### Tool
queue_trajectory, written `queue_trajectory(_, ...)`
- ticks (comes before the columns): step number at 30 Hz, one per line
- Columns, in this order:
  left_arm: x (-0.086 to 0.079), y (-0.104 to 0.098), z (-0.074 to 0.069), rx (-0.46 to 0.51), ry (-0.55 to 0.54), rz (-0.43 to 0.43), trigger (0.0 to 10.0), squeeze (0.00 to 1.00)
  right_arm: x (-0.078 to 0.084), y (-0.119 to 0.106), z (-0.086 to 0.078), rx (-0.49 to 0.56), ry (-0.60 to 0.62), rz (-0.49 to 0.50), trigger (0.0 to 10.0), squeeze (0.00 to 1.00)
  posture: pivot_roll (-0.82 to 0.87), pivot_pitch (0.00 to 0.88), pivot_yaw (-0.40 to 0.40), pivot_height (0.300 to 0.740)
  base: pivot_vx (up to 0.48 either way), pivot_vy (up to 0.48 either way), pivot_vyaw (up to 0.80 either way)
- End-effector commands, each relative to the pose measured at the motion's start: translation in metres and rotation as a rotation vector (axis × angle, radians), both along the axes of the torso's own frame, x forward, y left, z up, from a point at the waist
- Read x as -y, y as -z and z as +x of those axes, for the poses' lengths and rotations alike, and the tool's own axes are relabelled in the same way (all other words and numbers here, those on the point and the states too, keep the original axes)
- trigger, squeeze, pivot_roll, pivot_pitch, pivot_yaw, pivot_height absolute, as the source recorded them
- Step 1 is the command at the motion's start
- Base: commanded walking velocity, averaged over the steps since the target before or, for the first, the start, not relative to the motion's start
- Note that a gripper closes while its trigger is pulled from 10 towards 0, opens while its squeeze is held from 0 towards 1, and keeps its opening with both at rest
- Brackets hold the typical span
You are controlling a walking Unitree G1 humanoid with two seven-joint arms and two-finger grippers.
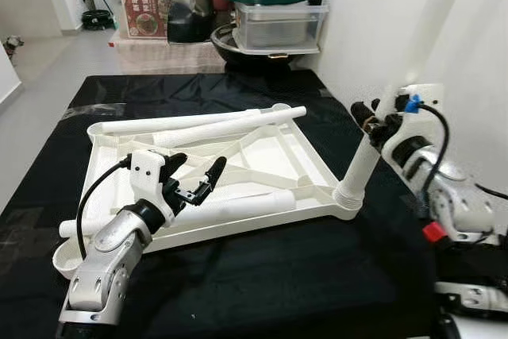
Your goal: Building children table
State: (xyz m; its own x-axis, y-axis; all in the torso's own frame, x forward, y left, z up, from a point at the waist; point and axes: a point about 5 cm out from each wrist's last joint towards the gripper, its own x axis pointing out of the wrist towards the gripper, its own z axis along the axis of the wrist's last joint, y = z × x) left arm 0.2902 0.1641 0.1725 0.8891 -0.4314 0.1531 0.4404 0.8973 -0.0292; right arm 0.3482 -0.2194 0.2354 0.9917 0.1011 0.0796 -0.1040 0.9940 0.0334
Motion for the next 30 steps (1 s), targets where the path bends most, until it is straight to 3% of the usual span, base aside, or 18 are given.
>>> queue_trajectory(1, 0.0, 0.005, 0.0, -0.019, -0.006, -0.003, 10.0, 0.0, -0.002, 0.027, -0.002, -0.108, 0.059, 0.026, 0.0, 0.0, 0.0, 0.0, -0.077, 0.74, 0.0, 0.0, 0.0)
queue_trajectory(5, -0.001, 0.005, 0.0, -0.018, -0.01, -0.004, 10.0, 0.0, -0.004, 0.032, -0.003, -0.117, 0.113, 0.034, 0.0, 0.0, 0.0, 0.0, -0.077, 0.74, 0.0, 0.0, 0.0)
queue_trajectory(11, 0.0, 0.005, 0.001, -0.016, -0.02, -0.005, 10.0, 0.0, -0.016, 0.049, -0.013, -0.16, 0.298, -0.026, 0.0, 0.0, 0.0, 0.0, -0.083, 0.74, 0.0, 0.0, 0.0)
queue_trajectory(19, 0.001, 0.006, 0.001, -0.019, -0.041, -0.01, 10.0, 0.0, -0.012, 0.054, -0.014, -0.185, 0.465, -0.01, 0.0, 0.0, 0.0, 0.0, -0.095, 0.74, 0.0, 0.0, 0.0)
queue_trajectory(23, 0.0, 0.007, 0.001, -0.024, -0.046, -0.01, 10.0, 0.0, -0.015, 0.054, -0.014, -0.188, 0.474, -0.006, 0.0, 0.0, 0.0, 0.0, -0.096, 0.74, 0.0, 0.0, 0.0)
queue_trajectory(24, 0.0, 0.007, 0.001, -0.025, -0.048, -0.009, 10.0, 0.0, -0.017, 0.055, -0.013, -0.202, 0.464, -0.017, 3.7, 0.0, 0.0, 0.0, -0.097, 0.74, 0.0, 0.0, 0.0)
queue_trajectory(25, 0.0, 0.007, 0.001, -0.025, -0.048, -0.009, 10.0, 0.0, -0.017, 0.055, -0.013, -0.202, 0.464, -0.017, 3.7, 0.0, 0.0, 0.0, -0.097, 0.74, 0.0, 0.0, 0.0)
queue_trajectory(26, 0.0, 0.007, 0.001, -0.024, -0.049, -0.009, 10.0, 0.0, -0.019, 0.056, -0.013, -0.211, 0.457, -0.019, 10.0, 0.0, 0.0, 0.0, -0.097, 0.74, 0.0, 0.0, 0.0)
queue_trajectory(30, 0.0, 0.007, 0.001, -0.025, -0.048, -0.008, 10.0, 0.0, -0.022, 0.054, -0.013, -0.208, 0.442, -0.026, 10.0, 0.0, 0.0, 0.0, -0.093, 0.74, 0.0, 0.0, 0.0)
